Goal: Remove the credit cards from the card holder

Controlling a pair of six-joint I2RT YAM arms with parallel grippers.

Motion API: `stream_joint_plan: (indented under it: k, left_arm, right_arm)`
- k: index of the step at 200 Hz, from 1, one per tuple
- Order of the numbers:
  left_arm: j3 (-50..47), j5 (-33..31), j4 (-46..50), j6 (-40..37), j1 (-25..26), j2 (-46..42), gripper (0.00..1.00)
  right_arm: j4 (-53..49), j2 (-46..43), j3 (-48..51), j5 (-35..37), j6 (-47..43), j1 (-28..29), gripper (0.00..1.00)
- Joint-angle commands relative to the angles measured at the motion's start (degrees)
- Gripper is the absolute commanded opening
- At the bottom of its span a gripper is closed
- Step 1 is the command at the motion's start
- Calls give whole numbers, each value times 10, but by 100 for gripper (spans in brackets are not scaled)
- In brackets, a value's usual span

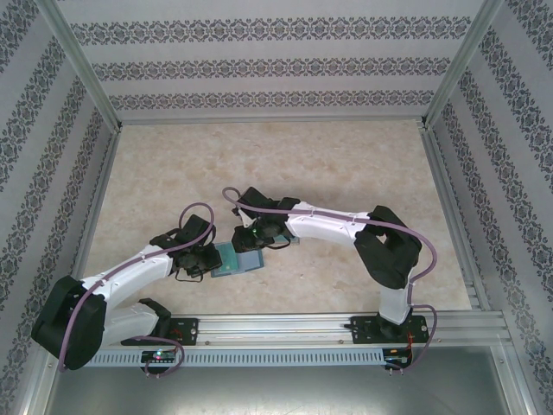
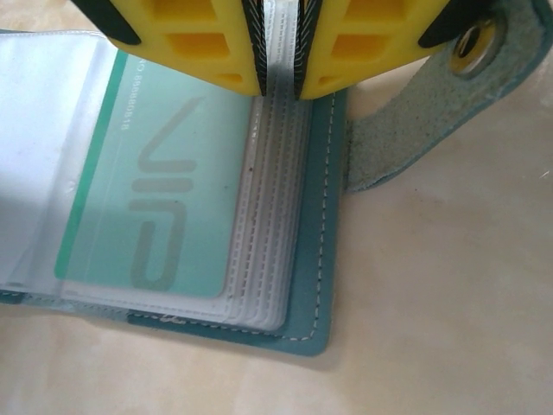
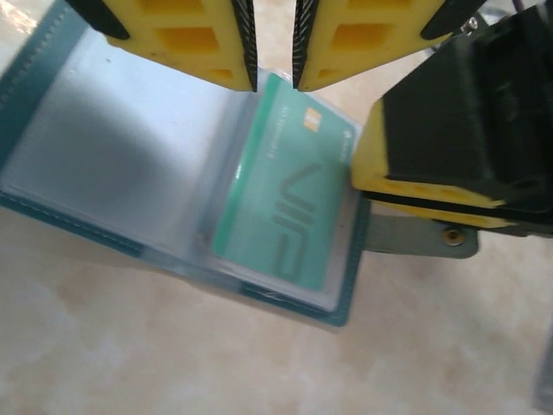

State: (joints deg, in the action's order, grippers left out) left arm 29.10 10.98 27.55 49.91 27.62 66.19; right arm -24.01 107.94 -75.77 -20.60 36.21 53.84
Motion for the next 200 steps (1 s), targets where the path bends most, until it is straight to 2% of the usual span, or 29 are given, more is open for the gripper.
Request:
stream_joint_plan:
  k: [1,61,200]
  left_arm:
    - [-8,-12,0,1,-5,-1,17]
    - [-14,-11,-2,2,-5,2,15]
    - [-11,-5,-9,3,-6,15,15]
  right_arm:
    - [15,30,-19,-55,4,-9,16]
    - [73,66,-1,-129,48,-36,19]
    - [102,87,40,-155,64,-37,20]
